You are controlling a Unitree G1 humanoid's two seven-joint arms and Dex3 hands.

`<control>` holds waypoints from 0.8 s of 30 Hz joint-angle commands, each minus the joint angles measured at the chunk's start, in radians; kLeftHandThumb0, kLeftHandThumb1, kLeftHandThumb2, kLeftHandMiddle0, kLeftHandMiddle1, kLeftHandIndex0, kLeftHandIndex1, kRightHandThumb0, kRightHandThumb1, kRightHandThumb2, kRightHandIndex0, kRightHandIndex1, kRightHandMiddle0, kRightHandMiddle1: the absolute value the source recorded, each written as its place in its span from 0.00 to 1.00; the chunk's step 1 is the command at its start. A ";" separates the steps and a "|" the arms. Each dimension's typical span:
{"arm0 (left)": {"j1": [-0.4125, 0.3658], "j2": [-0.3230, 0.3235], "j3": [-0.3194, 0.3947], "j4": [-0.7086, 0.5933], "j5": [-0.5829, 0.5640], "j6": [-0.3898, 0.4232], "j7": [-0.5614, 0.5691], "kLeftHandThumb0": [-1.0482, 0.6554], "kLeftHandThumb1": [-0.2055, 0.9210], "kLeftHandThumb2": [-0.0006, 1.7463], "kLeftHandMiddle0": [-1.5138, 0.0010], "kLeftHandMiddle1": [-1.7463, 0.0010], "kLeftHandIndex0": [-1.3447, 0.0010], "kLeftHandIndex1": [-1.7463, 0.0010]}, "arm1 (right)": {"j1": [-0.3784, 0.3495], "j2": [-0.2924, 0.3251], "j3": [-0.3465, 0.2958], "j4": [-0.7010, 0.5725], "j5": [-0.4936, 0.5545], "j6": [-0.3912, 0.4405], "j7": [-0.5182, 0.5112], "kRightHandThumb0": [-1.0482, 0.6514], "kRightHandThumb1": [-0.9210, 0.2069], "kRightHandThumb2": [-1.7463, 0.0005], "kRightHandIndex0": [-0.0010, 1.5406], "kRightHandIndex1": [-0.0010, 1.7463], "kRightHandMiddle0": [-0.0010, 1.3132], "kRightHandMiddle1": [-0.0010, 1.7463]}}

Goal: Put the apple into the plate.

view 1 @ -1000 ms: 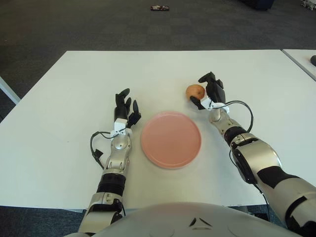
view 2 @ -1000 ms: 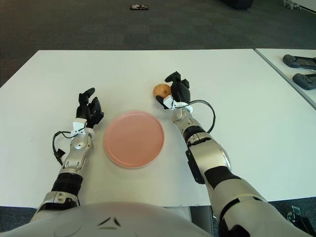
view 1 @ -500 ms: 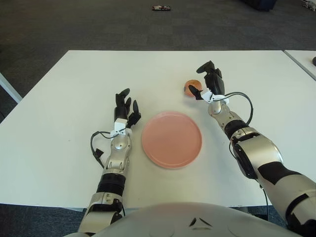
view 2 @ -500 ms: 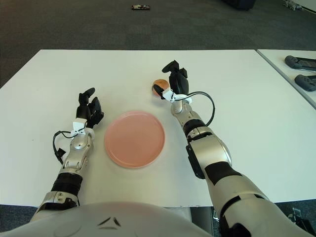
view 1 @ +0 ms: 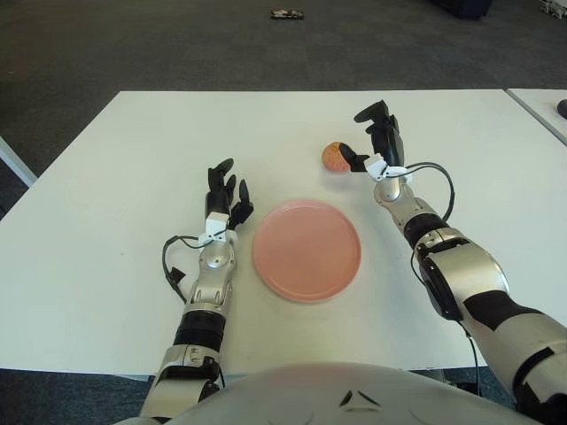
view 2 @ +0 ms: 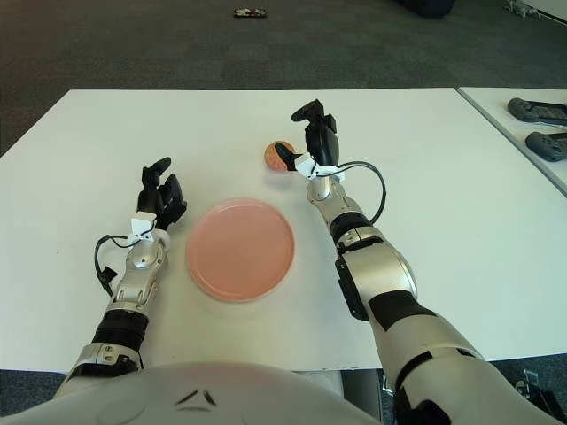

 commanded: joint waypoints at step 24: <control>-0.011 0.006 0.003 0.013 0.009 -0.009 0.006 0.19 1.00 0.44 0.71 0.99 1.00 0.48 | 0.006 0.001 -0.011 -0.008 0.028 0.030 0.048 0.36 0.45 0.32 0.75 1.00 0.40 1.00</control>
